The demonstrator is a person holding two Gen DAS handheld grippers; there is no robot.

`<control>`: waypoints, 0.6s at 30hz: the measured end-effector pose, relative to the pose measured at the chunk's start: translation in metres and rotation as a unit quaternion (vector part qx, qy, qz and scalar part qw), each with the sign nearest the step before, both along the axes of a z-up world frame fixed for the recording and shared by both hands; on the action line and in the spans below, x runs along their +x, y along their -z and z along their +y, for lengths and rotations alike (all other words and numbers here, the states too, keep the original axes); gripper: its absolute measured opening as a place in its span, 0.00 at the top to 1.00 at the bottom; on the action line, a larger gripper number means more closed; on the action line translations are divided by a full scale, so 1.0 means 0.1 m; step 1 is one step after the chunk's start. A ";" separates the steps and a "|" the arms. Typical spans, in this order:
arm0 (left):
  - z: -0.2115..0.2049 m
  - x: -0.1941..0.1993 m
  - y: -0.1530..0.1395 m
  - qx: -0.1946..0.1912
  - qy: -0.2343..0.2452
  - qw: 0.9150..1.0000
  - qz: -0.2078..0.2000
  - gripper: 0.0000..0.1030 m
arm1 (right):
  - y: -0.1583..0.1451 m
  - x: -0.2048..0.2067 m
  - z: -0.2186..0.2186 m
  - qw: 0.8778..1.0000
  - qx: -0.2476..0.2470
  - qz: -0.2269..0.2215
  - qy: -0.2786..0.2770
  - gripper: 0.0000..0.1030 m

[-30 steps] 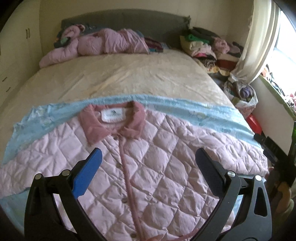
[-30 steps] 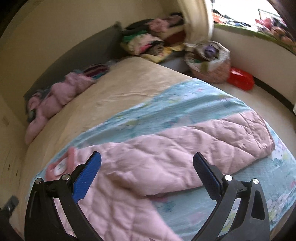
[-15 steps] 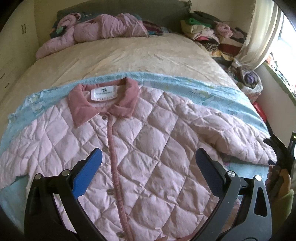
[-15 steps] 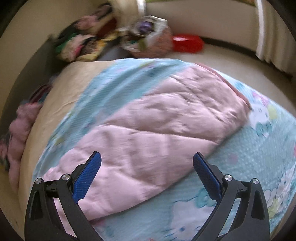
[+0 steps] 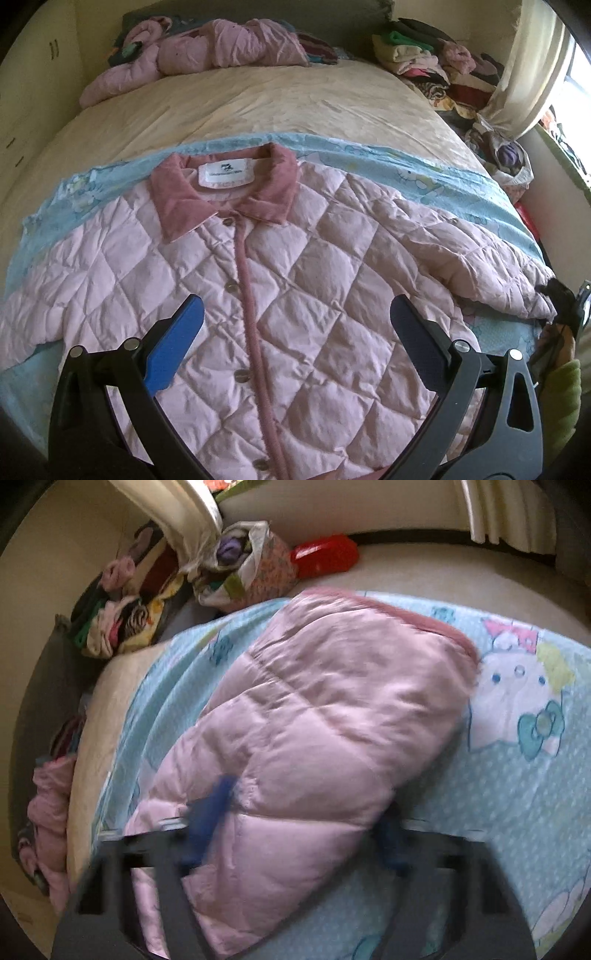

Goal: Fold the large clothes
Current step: 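Reach the right tool to the jacket sleeve cuff and grasp it, then lift the sleeve with the right tool and carry it across the jacket front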

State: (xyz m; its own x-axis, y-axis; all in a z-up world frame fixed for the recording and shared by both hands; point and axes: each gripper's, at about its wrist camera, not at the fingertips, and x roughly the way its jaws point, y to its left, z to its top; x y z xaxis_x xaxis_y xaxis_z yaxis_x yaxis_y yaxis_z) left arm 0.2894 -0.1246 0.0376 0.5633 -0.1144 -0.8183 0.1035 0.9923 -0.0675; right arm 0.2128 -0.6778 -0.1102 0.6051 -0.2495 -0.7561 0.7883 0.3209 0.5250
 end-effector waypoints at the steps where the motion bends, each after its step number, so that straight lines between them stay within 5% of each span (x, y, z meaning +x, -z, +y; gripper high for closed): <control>1: 0.03 -0.01 -0.01 -0.002 -0.001 1.000 -0.001 0.08 | 0.00 0.00 -0.02 1.000 0.007 -0.016 -0.008 0.70; 8: 0.40 -0.01 -0.15 -0.026 -0.022 0.999 -0.013 0.08 | -0.80 0.06 0.24 0.989 -0.053 -0.109 -0.081 0.83; 18: 0.92 -0.04 -0.50 -0.047 -0.038 0.998 -0.032 0.08 | -2.11 0.37 1.17 0.939 -0.156 -0.202 -0.228 0.84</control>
